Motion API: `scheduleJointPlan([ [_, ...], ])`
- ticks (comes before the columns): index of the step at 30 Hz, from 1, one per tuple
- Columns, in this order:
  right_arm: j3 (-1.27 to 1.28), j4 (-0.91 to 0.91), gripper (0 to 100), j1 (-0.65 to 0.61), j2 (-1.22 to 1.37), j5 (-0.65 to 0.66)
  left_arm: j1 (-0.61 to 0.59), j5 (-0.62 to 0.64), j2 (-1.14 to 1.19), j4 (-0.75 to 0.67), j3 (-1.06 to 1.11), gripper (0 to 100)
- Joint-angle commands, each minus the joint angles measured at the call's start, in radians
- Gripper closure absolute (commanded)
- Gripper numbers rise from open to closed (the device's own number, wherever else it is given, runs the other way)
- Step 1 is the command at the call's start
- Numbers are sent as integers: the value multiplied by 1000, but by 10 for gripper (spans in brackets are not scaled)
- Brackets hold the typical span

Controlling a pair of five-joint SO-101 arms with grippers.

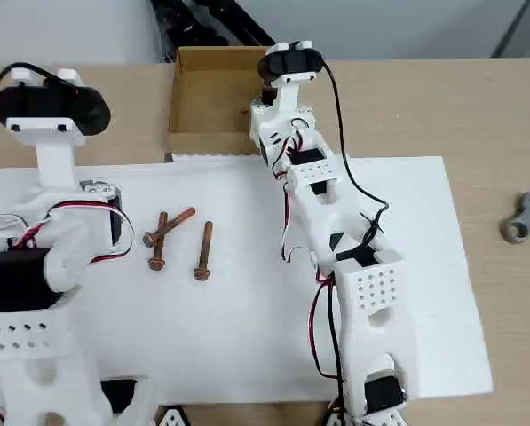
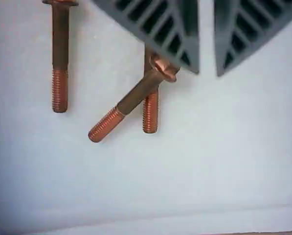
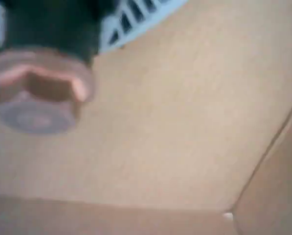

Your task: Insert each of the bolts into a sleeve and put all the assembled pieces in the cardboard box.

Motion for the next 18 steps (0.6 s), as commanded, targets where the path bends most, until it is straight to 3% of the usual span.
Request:
scheduleJointPlan([
  [1, -72, 15, 857, 12, -35, -14, -2, 9, -5, 3, -4, 994],
  [10, -74, 24, 856, 12, -50, -14, 2, 11, -3, 29, 24, 994],
  [18, -74, 242, 855, 25, -216, -14, 6, 3, 195, 97, 45, 925],
])
